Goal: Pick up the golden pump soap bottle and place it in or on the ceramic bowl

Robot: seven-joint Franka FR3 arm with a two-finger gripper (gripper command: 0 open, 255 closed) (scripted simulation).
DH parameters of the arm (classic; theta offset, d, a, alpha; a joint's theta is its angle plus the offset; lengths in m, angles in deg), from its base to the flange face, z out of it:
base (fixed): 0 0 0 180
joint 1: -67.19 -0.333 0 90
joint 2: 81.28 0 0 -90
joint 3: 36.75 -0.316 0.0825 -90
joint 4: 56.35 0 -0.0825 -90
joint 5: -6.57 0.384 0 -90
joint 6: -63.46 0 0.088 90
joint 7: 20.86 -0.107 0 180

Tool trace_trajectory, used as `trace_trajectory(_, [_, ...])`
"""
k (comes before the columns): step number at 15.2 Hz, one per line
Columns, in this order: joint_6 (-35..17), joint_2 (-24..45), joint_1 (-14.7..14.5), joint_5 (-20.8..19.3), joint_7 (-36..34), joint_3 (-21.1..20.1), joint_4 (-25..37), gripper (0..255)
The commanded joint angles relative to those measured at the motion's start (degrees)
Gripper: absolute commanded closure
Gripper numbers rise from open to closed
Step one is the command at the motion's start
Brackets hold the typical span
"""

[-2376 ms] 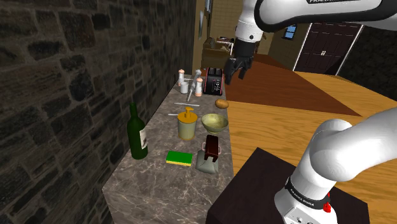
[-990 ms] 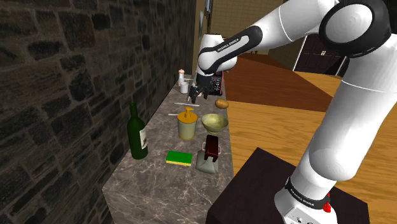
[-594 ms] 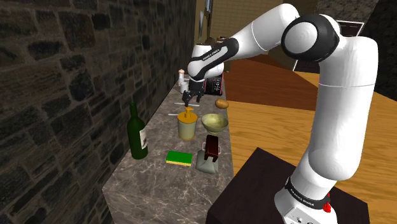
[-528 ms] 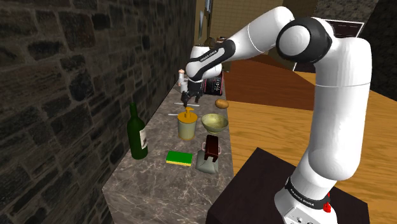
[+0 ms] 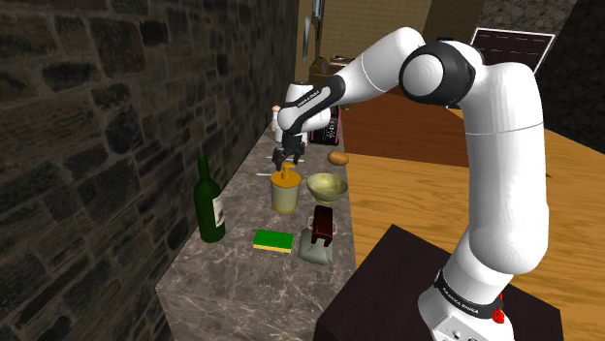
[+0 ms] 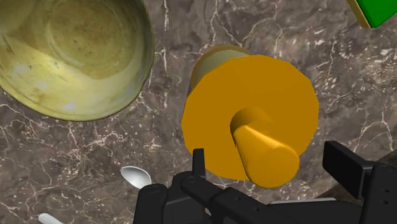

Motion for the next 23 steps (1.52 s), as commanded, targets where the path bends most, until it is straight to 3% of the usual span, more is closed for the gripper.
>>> trace_trajectory(1, [-1.4,1.5,0.0,0.2,0.1,-0.1,0.1,0])
trace_trajectory(9, [-1.4,1.5,0.0,0.2,0.1,-0.1,0.1,0])
trace_trajectory(10, [-1.4,1.5,0.0,0.2,0.1,-0.1,0.1,255])
trace_trajectory(19, [-1.4,1.5,0.0,0.2,0.1,-0.1,0.1,255])
trace_trajectory(23, [0.9,-0.3,-0.1,-0.1,-0.1,0.0,0.6,255])
